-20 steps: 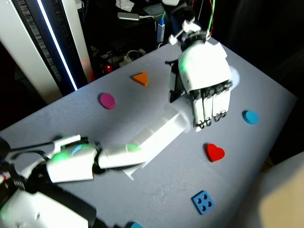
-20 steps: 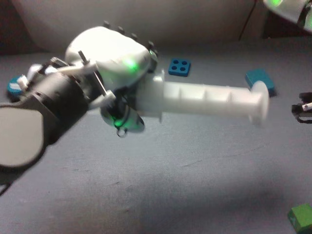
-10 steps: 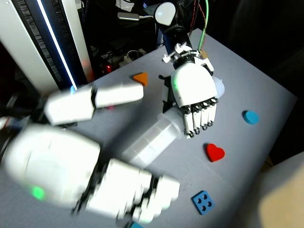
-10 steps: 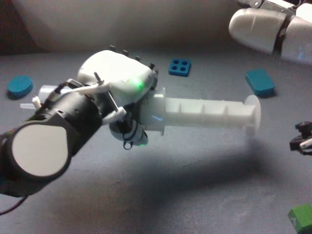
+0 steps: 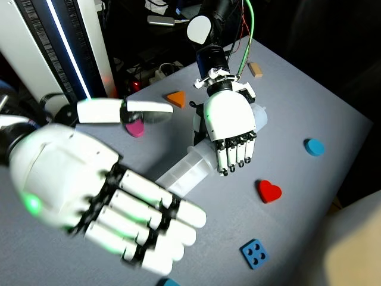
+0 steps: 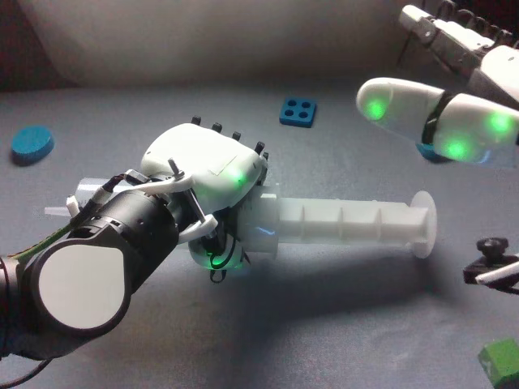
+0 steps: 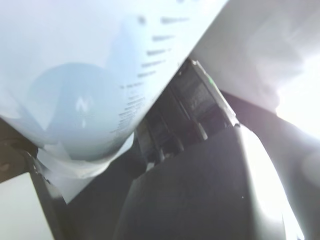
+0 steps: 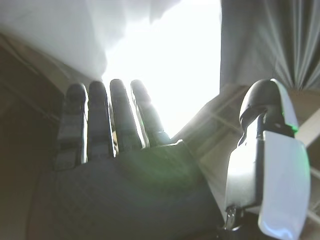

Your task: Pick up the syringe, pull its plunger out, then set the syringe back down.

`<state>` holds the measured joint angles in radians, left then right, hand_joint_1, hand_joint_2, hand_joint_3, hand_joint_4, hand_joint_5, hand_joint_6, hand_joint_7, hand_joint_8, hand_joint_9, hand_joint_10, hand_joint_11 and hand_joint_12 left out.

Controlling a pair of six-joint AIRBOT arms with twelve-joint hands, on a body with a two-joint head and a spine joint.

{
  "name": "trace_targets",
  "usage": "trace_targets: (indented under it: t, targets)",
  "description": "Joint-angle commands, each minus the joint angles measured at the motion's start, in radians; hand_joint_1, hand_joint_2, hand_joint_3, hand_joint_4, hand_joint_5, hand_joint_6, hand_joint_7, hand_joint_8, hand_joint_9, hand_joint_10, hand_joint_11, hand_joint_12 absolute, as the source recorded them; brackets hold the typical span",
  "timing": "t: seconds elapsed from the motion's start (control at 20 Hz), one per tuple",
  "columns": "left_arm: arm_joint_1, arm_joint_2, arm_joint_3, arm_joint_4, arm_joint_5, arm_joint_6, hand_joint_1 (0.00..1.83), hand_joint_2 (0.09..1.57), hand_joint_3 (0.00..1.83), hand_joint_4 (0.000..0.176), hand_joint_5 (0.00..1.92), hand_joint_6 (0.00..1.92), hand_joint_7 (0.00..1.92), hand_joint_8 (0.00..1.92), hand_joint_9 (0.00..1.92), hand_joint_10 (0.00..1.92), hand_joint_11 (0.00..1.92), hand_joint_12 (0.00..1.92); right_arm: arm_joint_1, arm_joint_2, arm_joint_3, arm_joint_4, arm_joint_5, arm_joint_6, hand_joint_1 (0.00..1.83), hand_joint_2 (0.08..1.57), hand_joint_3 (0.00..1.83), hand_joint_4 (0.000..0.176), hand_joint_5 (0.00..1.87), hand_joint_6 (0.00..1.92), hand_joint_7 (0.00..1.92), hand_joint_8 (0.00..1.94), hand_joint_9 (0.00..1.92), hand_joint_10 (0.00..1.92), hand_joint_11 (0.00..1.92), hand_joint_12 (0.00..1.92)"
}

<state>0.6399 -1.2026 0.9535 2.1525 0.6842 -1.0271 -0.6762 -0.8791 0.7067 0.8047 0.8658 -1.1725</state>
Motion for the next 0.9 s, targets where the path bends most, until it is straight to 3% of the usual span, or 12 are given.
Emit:
trace_targets:
  t: [0.0, 0.25, 0.65, 0.75, 0.85]
  targets:
    - [-0.007, -0.002, 0.001, 0.076, 0.085, 0.006, 1.38, 1.09, 0.0, 0.0, 0.9, 0.96, 1.11, 0.74, 0.93, 1.23, 0.9, 1.08, 0.016, 0.002, 0.005, -0.048, 0.127, -0.005, 0.03, 0.95, 0.0, 0.0, 0.0, 0.0, 0.0, 0.0, 0.0, 0.0, 0.0, 0.0]
    - [0.029, -0.032, 0.012, 0.078, 0.121, -0.105, 1.39, 1.07, 0.0, 0.0, 0.95, 0.88, 1.19, 0.6, 1.01, 1.15, 0.88, 1.11, 0.018, -0.008, 0.006, -0.049, 0.159, -0.06, 0.03, 0.95, 0.0, 0.0, 0.0, 0.0, 0.0, 0.0, 0.0, 0.0, 0.0, 0.0]
    - [0.035, -0.058, 0.031, 0.106, 0.124, -0.12, 1.38, 1.08, 0.0, 0.0, 0.93, 0.92, 1.15, 0.66, 1.01, 1.17, 0.89, 1.12, -0.009, -0.007, 0.01, -0.059, 0.164, -0.061, 0.04, 0.96, 0.01, 0.0, 0.0, 0.0, 0.0, 0.0, 0.0, 0.0, 0.0, 0.0]
    - [0.048, -0.068, 0.049, 0.138, 0.118, -0.195, 1.38, 1.08, 0.0, 0.0, 0.91, 0.95, 1.13, 0.7, 0.99, 1.19, 0.88, 1.13, -0.014, -0.008, 0.01, -0.059, 0.166, -0.059, 0.05, 0.96, 0.01, 0.0, 0.0, 0.0, 0.0, 0.0, 0.0, 0.0, 0.0, 0.0]
    - [0.049, -0.072, 0.052, 0.146, 0.117, -0.198, 1.38, 1.08, 0.0, 0.0, 0.91, 0.95, 1.13, 0.7, 0.99, 1.19, 0.88, 1.13, -0.017, -0.009, 0.011, -0.059, 0.167, -0.058, 0.05, 0.96, 0.01, 0.0, 0.0, 0.0, 0.0, 0.0, 0.0, 0.0, 0.0, 0.0]
